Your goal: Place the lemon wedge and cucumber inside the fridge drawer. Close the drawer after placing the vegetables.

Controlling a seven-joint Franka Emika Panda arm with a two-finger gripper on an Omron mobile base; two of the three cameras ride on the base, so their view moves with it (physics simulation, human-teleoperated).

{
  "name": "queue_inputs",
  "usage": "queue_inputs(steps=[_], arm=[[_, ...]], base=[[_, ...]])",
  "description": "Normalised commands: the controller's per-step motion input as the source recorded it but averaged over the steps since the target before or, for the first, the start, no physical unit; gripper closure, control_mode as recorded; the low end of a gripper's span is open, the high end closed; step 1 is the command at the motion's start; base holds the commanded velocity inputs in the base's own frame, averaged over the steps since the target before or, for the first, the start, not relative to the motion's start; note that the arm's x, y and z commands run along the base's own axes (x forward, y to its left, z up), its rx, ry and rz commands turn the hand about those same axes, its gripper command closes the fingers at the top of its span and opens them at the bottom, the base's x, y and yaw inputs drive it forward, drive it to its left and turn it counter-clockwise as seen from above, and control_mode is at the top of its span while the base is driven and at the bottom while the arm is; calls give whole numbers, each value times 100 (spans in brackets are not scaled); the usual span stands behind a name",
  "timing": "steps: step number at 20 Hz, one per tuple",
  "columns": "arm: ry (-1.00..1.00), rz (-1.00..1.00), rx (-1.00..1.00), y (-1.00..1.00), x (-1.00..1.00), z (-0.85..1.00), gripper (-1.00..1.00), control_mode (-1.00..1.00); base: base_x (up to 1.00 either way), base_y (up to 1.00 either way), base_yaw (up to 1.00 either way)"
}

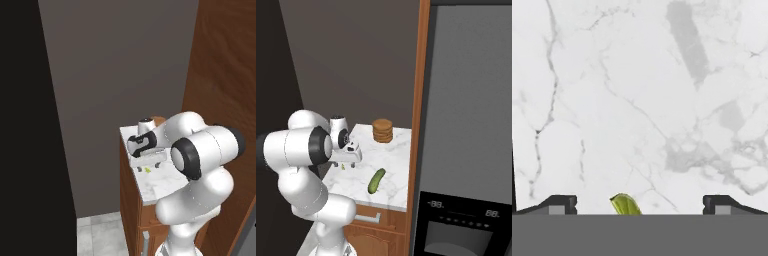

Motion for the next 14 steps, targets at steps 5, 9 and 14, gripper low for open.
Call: queue_inputs(steps=[5, 9, 14], arm=[[0, 5, 0, 0, 0, -25, -100, -100], [1, 5, 0, 0, 0, -33, -100, -100], [0, 2, 0, -1, -21, -28, -100, -100]], base=[[0, 0, 0], [0, 0, 0], [0, 0, 0]])
